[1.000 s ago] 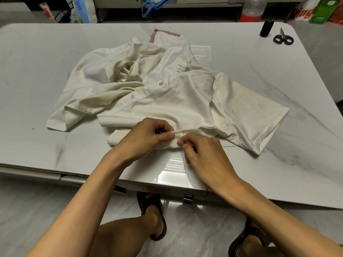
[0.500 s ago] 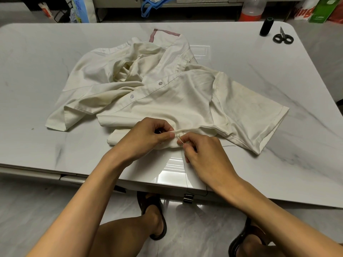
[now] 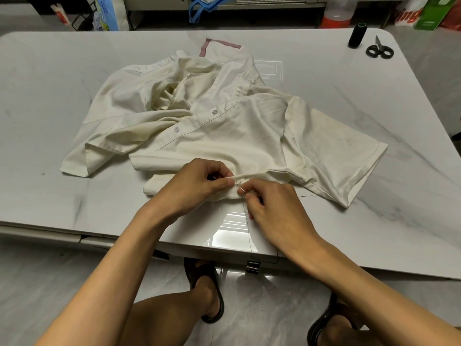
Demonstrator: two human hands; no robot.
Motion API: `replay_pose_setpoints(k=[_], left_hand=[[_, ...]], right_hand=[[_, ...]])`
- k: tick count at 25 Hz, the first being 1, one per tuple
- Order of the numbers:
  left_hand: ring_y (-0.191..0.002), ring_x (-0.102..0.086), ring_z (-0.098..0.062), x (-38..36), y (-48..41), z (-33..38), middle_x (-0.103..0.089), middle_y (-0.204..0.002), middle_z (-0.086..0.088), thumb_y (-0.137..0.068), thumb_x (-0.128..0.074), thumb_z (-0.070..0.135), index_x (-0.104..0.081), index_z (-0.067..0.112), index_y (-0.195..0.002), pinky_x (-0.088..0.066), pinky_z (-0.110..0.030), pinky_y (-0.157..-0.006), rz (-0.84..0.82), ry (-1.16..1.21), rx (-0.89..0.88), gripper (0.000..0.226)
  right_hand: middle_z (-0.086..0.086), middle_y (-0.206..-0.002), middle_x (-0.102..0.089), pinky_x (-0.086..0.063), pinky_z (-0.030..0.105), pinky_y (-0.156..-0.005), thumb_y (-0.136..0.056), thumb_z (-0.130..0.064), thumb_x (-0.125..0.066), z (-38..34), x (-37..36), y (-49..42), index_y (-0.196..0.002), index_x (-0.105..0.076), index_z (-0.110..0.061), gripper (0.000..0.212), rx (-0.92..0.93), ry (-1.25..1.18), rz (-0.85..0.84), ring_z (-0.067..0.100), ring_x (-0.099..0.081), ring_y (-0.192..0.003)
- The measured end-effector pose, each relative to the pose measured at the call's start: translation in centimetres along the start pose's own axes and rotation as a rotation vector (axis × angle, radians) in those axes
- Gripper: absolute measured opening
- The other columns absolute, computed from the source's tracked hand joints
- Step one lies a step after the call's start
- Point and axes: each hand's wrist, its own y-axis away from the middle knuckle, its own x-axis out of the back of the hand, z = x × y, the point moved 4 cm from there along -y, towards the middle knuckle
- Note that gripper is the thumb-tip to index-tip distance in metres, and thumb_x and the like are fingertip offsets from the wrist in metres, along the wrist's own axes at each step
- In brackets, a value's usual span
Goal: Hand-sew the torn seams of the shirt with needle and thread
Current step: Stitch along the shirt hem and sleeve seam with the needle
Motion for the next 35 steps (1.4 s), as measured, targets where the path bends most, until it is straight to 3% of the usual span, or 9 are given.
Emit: replay_pose_setpoints(k=[5, 10, 13, 18, 22, 24, 30, 35], left_hand=[[-0.065, -0.053, -0.011, 0.1, 0.0, 0.2, -0.063, -0.067, -0.002, -0.082, -0.073, 0.035, -0.073, 0.022, -0.078, -0.043, -0.035, -0.066, 0.070, -0.046, -0.043, 0.014], [-0.058, -0.051, -0.001, 0.0, 0.8, 1.4, -0.061, -0.061, 0.012, -0.089, -0.073, 0.021, -0.072, 0.018, -0.079, -0.037, -0.015, -0.058, 0.227, -0.236, -0.148, 0.010], [-0.059, -0.052, -0.001, -0.3, 1.3, 2.1, -0.058, -0.061, 0.014, -0.088, -0.072, 0.014, -0.072, 0.013, -0.080, -0.035, -0.011, -0.058, 0.333, -0.340, -0.260, 0.008], [-0.063, -0.049, -0.007, -0.9, 1.9, 3.0, -0.055, -0.067, 0.012, -0.085, -0.070, 0.014, -0.069, 0.012, -0.082, -0.036, -0.013, -0.060, 0.452, -0.473, -0.454, 0.004], [-0.068, -0.050, -0.009, -1.6, 2.1, 3.3, -0.062, -0.074, 0.005, -0.085, -0.067, 0.017, -0.068, 0.010, -0.085, -0.040, -0.020, -0.062, 0.440, -0.543, -0.570, 0.007], [-0.069, -0.052, -0.008, -1.7, 1.9, 3.2, -0.064, -0.076, 0.003, -0.086, -0.068, 0.017, -0.068, 0.010, -0.086, -0.042, -0.021, -0.063, 0.431, -0.534, -0.576, 0.007], [-0.070, -0.051, -0.008, -1.3, 1.3, 2.5, -0.065, -0.077, 0.001, -0.086, -0.067, 0.019, -0.069, 0.010, -0.088, -0.043, -0.024, -0.064, 0.421, -0.536, -0.553, 0.009], [-0.067, -0.048, -0.005, -1.1, 1.4, 2.6, -0.063, -0.076, 0.003, -0.086, -0.069, 0.017, -0.071, 0.011, -0.087, -0.041, -0.021, -0.063, 0.424, -0.547, -0.585, 0.007]], right_hand=[[-0.011, -0.065, -0.059, -0.046, 0.031, -0.072, -0.092, -0.011, -0.050, -0.1, -0.2, -0.1, -0.090, -0.072, -0.018, 0.023, -0.056, -0.018, -0.001, 0.016, -0.062, -0.075], [-0.002, -0.061, -0.066, -0.050, 0.035, -0.070, -0.094, -0.016, -0.053, 0.0, -0.4, 0.0, -0.077, -0.065, -0.018, 0.021, -0.110, -0.117, 0.038, 0.012, -0.060, -0.060], [0.000, -0.059, -0.067, -0.049, 0.030, -0.060, -0.096, -0.017, -0.054, -0.2, -0.5, 0.1, -0.079, -0.065, -0.016, 0.020, -0.170, -0.213, 0.046, 0.009, -0.058, -0.052], [-0.001, -0.058, -0.067, -0.050, 0.029, -0.064, -0.095, -0.018, -0.056, -0.6, -0.2, 0.0, -0.075, -0.065, -0.016, 0.022, -0.210, -0.301, 0.075, 0.006, -0.055, -0.049], [0.001, -0.057, -0.066, -0.048, 0.027, -0.058, -0.094, -0.012, -0.055, -0.7, 0.4, -0.1, -0.072, -0.064, -0.016, 0.024, -0.218, -0.333, 0.086, 0.006, -0.053, -0.046], [0.001, -0.057, -0.065, -0.044, 0.020, -0.052, -0.093, -0.010, -0.054, -0.7, 0.6, -0.1, -0.073, -0.063, -0.016, 0.023, -0.226, -0.379, 0.079, 0.005, -0.053, -0.045], [0.004, -0.068, -0.068, -0.047, 0.021, -0.052, -0.098, -0.004, -0.047, -0.2, -0.1, 0.0, -0.093, -0.059, -0.009, 0.014, -0.226, -0.496, 0.040, 0.009, -0.059, -0.052], [0.006, -0.072, -0.067, -0.046, 0.021, -0.056, -0.096, 0.001, -0.042, -0.3, 0.0, 0.3, -0.093, -0.044, -0.018, 0.020, -0.204, -0.509, 0.038, 0.012, -0.059, -0.056]])
